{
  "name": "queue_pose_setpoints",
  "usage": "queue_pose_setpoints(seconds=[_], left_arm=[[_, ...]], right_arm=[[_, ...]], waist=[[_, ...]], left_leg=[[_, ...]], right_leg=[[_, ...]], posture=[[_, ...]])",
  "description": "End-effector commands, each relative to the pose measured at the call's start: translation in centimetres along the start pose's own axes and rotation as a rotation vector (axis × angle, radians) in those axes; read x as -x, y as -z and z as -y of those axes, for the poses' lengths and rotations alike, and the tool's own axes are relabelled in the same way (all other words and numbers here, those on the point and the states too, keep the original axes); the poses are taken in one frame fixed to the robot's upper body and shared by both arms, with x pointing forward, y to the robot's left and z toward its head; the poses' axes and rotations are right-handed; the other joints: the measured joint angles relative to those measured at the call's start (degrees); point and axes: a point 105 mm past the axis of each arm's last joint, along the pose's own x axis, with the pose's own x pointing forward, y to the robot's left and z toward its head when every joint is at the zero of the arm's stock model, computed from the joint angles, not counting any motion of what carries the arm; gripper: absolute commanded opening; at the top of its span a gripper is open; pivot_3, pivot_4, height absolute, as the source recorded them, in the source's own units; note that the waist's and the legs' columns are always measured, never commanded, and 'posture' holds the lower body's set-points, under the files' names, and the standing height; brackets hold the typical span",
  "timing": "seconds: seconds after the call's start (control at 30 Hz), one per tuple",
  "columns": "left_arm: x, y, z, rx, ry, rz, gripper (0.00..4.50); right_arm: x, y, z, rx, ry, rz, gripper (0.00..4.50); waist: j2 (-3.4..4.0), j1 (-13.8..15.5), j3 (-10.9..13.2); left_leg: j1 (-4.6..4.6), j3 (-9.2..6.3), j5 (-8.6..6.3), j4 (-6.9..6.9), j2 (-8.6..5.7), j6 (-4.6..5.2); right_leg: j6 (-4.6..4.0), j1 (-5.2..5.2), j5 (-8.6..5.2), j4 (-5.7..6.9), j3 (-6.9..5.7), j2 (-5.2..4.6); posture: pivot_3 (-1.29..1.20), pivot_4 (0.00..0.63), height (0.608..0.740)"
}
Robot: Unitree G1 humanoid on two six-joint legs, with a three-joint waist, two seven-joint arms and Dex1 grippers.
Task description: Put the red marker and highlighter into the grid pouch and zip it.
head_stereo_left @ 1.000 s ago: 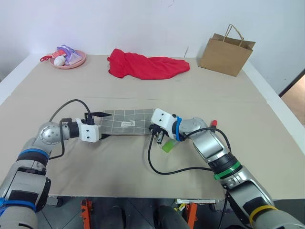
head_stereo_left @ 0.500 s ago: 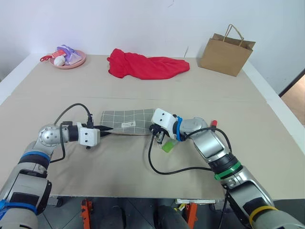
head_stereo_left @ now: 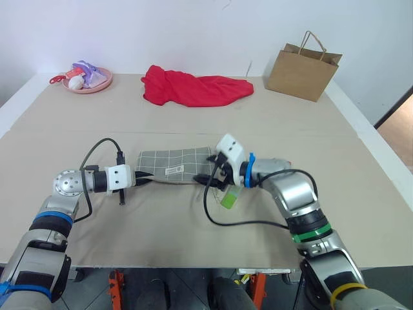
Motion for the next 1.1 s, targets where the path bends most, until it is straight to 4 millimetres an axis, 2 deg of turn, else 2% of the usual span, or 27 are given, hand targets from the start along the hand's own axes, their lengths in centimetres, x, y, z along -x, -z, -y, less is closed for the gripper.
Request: queue_pose_setpoints(seconds=[0.03, 0.13, 0.2, 0.23, 0.33, 0.53, 0.73, 1.1], left_arm=[[1.2, -1.7, -2.9, 0.110, -0.177, 0.055, 0.00], [1.4, -1.9, -3.7, 0.219, -0.249, 0.033, 0.00], [1.6, -2.3, -4.3, 0.293, -0.308, 0.020, 0.00], [1.6, -2.8, -4.4, 0.306, -0.322, 0.020, 0.00], [1.3, -3.9, -4.3, 0.324, -0.345, 0.014, 0.00], [0.6, -4.2, -3.3, 0.336, -0.330, -0.026, 0.00], [-0.1, -4.3, -2.6, 0.349, -0.309, -0.035, 0.00], [-1.1, -4.5, -2.2, 0.357, -0.300, -0.024, 0.00]], right_arm=[[3.6, -6.7, 0.8, -0.041, -0.017, 0.220, 4.49], [5.0, -7.8, 1.5, -0.072, -0.009, 0.252, 4.49], [5.5, -7.7, 1.8, -0.089, 0.008, 0.251, 4.49], [5.4, -7.0, 2.2, -0.095, 0.038, 0.225, 4.49], [4.5, -4.6, 3.0, -0.135, 0.121, 0.146, 4.49], [1.7, -2.1, 3.1, -0.207, 0.213, 0.090, 4.49], [0.5, -1.4, 4.6, -0.247, 0.311, 0.080, 4.49], [-1.6, -0.3, 5.3, -0.270, 0.342, 0.062, 4.49]], waist=[[0.00, 0.02, 0.00], [-0.01, 0.09, 0.00], [0.00, 0.09, 0.00], [0.00, 0.07, 0.00], [0.00, 0.06, 0.00], [0.02, -0.17, 0.01], [0.02, 0.03, 0.01], [0.02, 0.05, 0.01]], left_leg=[[0.00, -0.03, 0.00, 0.00, 0.02, 0.00], [-0.04, -0.15, 0.00, -0.02, 0.04, 0.00], [-0.04, -0.24, 0.00, -0.04, -0.01, 0.00], [-0.05, -0.24, 0.00, -0.05, -0.01, 0.00], [-0.06, -0.25, 0.00, -0.08, -0.03, 0.00], [-0.04, -0.26, 0.00, -0.11, -0.06, 0.00], [-0.06, -0.23, 0.00, -0.14, -0.05, -0.01], [-0.07, -0.23, 0.00, -0.22, -0.13, -0.01]], right_leg=[[0.00, 0.00, 0.00, 0.00, -0.02, 0.00], [0.00, 0.03, -0.02, -0.01, -0.12, -0.02], [0.00, 0.06, -0.05, -0.02, -0.16, -0.02], [0.00, 0.06, -0.07, -0.02, -0.15, -0.02], [0.02, 0.04, -0.08, -0.04, -0.09, -0.01], [0.00, -0.01, -0.07, -0.04, 0.07, 0.09], [0.00, 0.00, -0.08, -0.06, 0.03, 0.08], [0.06, -0.02, -0.12, -0.12, 0.07, 0.01]], posture=[[0.00, 0.150, 0.740], [0.00, 0.150, 0.740], [0.00, 0.150, 0.740], [0.00, 0.150, 0.740], [0.00, 0.150, 0.740], [0.00, 0.150, 0.740], [0.00, 0.150, 0.740], [0.00, 0.150, 0.740]])
